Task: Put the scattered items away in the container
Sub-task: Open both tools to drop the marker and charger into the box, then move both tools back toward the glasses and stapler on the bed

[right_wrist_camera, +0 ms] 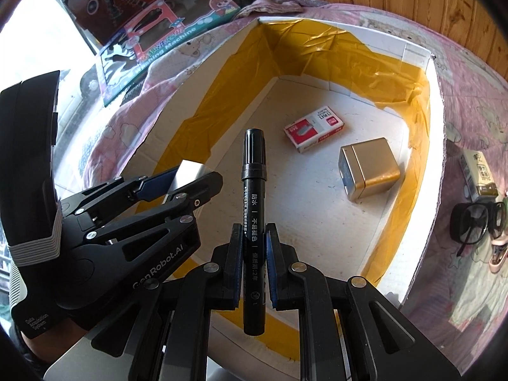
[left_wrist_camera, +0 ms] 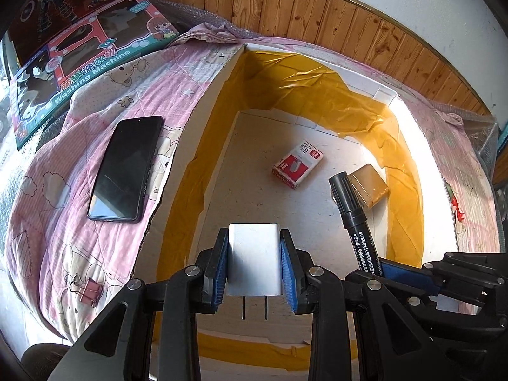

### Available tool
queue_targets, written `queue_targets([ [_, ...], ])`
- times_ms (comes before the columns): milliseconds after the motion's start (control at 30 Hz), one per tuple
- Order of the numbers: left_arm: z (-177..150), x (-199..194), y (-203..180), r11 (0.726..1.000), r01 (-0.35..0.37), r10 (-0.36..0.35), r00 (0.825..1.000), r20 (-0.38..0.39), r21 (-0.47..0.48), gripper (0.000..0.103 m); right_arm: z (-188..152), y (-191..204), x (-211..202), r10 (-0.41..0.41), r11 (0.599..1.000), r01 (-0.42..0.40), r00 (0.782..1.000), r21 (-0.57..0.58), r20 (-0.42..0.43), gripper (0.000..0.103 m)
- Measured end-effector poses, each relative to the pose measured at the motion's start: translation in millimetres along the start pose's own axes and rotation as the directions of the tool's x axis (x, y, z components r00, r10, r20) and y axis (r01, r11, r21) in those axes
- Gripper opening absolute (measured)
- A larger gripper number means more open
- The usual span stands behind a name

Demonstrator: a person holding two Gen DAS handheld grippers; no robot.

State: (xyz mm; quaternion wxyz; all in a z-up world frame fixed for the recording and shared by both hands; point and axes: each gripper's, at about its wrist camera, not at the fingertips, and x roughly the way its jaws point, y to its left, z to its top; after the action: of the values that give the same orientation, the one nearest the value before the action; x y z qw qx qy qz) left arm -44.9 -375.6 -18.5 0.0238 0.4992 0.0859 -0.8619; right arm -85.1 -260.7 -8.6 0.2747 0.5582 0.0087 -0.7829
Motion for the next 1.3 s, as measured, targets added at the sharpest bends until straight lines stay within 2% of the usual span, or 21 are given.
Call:
queue_targets([
  [133, 0.5, 3.4, 1.2, 1.0, 0.014, -0.014, 1.0, -0.01, -0.017, 0.031, -0.7, -2.8, 1.4, 0.009, 1.0, -0.009, 1.0, 0.003, -0.008, 0.018],
  [233, 1.4, 2.6, 3.4, 0.998, 0.036, -0.037, 0.999, -0.016, -0.044, 0.034, -2.4, -7.2, -3.3, 0.012, 1.0, -0.012, 1.0, 0.014, 0.004, 0.027],
  [367, 0.7, -7.6, -0.1, 0.999, 0.031, -0.031, 1.0, 0.0, -0.042, 0.038, -5.5, -10.2, -19.2, 0.031, 0.999, -0.032, 0.998, 0.014, 0.053, 0.029],
  [533, 1.0, -30.9, -4.5, 0.999, -0.013, 0.015, 0.998, 0.053, -0.041, 0.038, -13.2, -4.7, -50.8, 0.061, 0.998, -0.057, 0.986, -0.03, 0.153, 0.029],
  [700, -4.1, -52.2, -14.1, 0.999, -0.018, 0.021, 0.997, 0.078, -0.038, 0.038, -27.9, -5.8, -71.6, 0.075, 0.996, -0.064, 0.976, -0.06, 0.204, 0.029],
  [833, -9.1, -67.7, -26.4, 0.999, -0.03, 0.032, 0.995, 0.097, -0.015, 0.038, -42.7, -12.9, -89.5, 0.128, 0.991, -0.114, 0.958, -0.068, 0.258, 0.029],
  [1133, -18.0, -104.6, -63.8, 0.998, -0.043, 0.036, 0.985, 0.169, 0.039, 0.038, -63.5, -37.5, -132.1, 0.226, 0.973, -0.225, 0.898, -0.046, 0.379, 0.03],
  [1300, -24.1, -118.8, -88.0, 0.997, -0.027, 0.01, 0.98, 0.199, 0.078, 0.038, -73.2, -51.5, -147.8, 0.247, 0.966, -0.257, 0.882, -0.03, 0.401, 0.03],
])
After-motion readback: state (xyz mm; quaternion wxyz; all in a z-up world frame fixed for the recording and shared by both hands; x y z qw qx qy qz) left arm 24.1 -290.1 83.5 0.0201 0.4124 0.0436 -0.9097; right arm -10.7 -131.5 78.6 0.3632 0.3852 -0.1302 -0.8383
